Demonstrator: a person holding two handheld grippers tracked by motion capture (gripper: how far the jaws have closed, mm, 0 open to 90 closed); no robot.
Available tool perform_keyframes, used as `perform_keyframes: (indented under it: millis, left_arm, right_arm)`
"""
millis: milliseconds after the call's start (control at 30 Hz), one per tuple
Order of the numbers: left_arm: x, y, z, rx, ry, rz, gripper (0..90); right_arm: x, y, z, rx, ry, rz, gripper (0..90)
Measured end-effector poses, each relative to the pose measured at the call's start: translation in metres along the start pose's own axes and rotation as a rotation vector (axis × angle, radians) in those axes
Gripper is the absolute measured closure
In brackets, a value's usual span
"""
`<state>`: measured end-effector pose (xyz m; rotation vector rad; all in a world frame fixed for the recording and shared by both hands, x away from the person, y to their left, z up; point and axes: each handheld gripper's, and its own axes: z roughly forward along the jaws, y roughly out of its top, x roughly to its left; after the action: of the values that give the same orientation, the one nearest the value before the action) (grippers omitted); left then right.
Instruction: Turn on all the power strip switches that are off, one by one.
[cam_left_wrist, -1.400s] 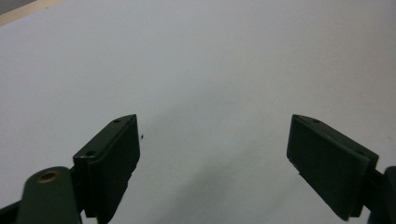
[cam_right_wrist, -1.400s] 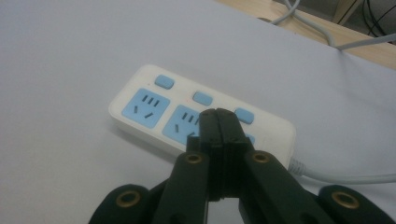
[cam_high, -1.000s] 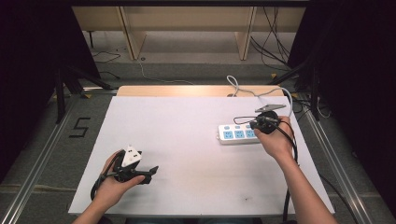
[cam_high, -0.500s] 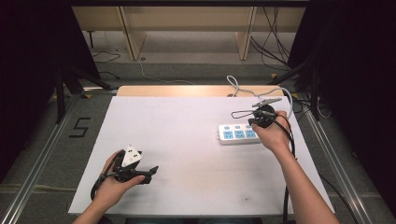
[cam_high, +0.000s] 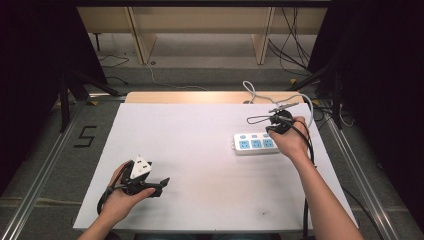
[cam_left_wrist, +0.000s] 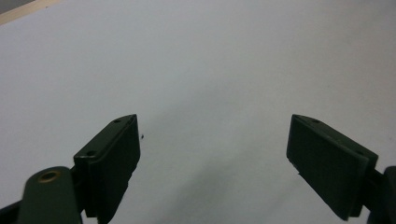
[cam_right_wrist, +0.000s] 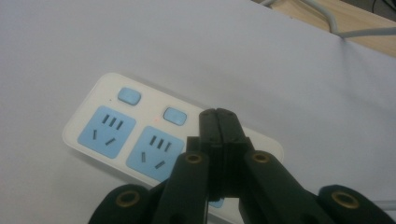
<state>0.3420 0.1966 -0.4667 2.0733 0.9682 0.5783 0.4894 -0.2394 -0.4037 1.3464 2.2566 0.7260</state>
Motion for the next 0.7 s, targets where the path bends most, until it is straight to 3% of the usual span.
perform_keyframes:
  millis: [700]
  left_arm:
    - [0.0, 0.0, 0.001, 0.0, -0.005, -0.004, 17.4]
  right_arm:
    - [-0.006, 0.008, 0.016, 0.068, -0.002, 0.023, 90.0]
